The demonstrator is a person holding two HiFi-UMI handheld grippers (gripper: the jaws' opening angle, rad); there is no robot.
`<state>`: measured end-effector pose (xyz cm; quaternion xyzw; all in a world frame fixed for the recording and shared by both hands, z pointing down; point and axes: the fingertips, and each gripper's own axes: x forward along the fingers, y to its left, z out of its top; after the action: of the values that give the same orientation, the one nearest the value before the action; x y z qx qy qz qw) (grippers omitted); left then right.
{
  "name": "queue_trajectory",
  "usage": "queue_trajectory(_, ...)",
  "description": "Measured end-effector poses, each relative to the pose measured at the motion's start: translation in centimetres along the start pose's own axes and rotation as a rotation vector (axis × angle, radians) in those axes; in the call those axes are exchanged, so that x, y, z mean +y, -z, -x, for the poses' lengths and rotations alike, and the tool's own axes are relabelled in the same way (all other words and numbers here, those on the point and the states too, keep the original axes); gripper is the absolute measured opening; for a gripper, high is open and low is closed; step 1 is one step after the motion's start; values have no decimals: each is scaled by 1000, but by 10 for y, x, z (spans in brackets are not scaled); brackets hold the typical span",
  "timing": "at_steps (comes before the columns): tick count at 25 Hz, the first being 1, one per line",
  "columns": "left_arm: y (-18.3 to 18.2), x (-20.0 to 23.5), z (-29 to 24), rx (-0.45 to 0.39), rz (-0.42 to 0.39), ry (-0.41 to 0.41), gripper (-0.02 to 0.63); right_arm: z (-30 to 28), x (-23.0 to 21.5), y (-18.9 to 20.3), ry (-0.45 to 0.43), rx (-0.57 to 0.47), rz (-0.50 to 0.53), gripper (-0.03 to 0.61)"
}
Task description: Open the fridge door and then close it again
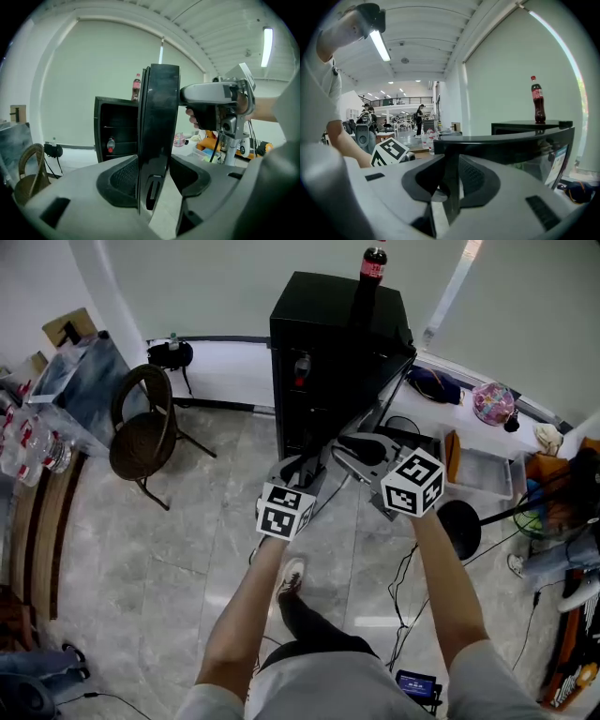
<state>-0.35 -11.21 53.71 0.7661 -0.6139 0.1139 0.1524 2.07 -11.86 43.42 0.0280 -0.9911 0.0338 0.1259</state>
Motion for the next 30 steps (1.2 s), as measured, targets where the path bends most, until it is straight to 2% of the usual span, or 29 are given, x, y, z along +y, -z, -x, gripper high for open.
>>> queue_trajectory(3,-3,21,-3,-5,-15,18,199,-10,-17,-11,45,8,72,91)
queue_trajectory(9,-9,70,-11,-33,35,14,199,-24,-51,-35,158,19,213,121)
queue_trajectory(17,-22,118,-30,-27,21,93,199,-54,-107,-61,322,146,496,155)
queue_trajectory(21,-29,135,-39,-13,6,160,199,-71,-123,-62,317,223,639,165)
queue_trajectory(26,-36,157,-50,9,5,159,202,-84,-138,-57,320,344,726,164)
queue_trajectory(30,-42,171,-58,37,-3,169,212,-95,-147,-59,326,389,752,158)
